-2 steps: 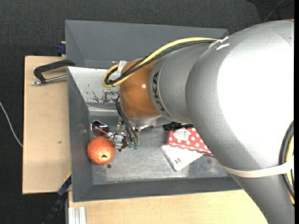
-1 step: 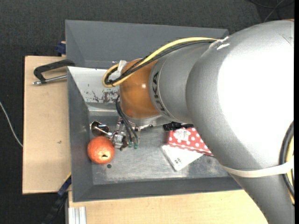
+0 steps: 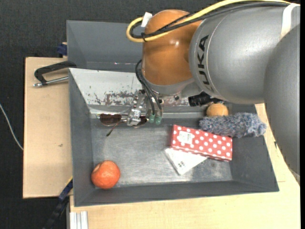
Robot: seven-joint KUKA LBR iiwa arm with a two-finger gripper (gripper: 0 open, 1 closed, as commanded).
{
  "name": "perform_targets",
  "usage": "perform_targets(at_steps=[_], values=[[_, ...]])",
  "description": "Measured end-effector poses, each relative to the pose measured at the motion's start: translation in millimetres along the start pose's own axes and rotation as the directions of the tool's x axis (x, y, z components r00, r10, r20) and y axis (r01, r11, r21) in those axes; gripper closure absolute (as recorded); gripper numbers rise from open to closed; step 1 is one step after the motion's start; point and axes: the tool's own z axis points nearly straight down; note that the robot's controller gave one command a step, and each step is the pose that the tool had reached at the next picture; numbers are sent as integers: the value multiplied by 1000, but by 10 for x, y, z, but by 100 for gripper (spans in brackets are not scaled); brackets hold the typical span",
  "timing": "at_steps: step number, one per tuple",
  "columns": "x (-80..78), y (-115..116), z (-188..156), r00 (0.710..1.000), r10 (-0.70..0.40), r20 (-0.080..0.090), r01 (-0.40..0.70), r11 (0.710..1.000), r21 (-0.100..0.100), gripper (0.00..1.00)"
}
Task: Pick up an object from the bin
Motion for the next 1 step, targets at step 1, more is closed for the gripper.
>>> perform_targets(at_steps=[1], values=[[9,-3,16,1000,0,-3,0,1000,2,100]])
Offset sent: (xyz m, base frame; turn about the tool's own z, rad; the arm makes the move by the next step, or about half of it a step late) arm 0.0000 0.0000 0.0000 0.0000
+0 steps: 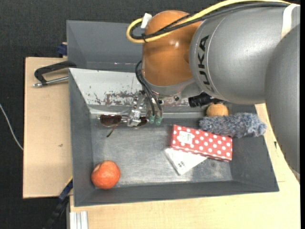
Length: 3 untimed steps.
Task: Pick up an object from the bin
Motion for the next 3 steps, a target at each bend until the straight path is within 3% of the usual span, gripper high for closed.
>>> perform_targets(at_steps=[1,2,3], values=[[0,0,0,1000,0,0,0,1000,0,100],[325,291,51,971,-239,-3,239,971,0,100],[325,291,51,971,-239,-3,239,971,0,100]])
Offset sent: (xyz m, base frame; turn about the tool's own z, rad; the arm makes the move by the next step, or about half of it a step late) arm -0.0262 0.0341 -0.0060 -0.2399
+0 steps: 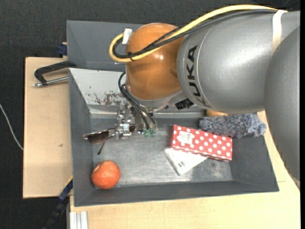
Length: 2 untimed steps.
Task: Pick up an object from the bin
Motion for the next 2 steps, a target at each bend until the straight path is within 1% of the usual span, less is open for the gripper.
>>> perform_targets(at_steps=[1,2], values=[[-260,-32,1371,945,-328,20,328,945,-3,100],[-275,-24,1381,942,-336,23,336,942,-4,100]])
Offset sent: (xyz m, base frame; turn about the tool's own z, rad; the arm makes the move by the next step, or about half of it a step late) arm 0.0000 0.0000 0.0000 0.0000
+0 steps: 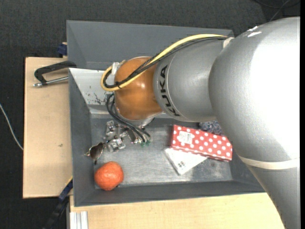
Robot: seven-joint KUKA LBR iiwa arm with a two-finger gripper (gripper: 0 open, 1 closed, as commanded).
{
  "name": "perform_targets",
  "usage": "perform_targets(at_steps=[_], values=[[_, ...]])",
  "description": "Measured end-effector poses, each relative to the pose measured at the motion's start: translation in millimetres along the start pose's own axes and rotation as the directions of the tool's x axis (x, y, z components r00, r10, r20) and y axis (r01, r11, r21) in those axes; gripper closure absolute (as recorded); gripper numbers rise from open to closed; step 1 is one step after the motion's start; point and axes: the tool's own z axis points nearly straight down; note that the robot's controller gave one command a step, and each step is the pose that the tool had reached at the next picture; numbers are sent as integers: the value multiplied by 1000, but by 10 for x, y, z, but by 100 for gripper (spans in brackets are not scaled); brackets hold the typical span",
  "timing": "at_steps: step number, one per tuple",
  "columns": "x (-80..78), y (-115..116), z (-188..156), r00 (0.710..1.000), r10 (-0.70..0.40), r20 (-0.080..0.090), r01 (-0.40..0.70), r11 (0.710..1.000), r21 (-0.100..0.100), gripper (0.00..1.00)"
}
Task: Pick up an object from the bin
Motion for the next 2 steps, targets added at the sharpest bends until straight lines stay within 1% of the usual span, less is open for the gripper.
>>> perform_targets(at_steps=[1,2], values=[[-215,33,-1941,983,-182,-19,182,983,-1,100],[-248,39,-2165,979,-201,-18,201,980,-1,100]])
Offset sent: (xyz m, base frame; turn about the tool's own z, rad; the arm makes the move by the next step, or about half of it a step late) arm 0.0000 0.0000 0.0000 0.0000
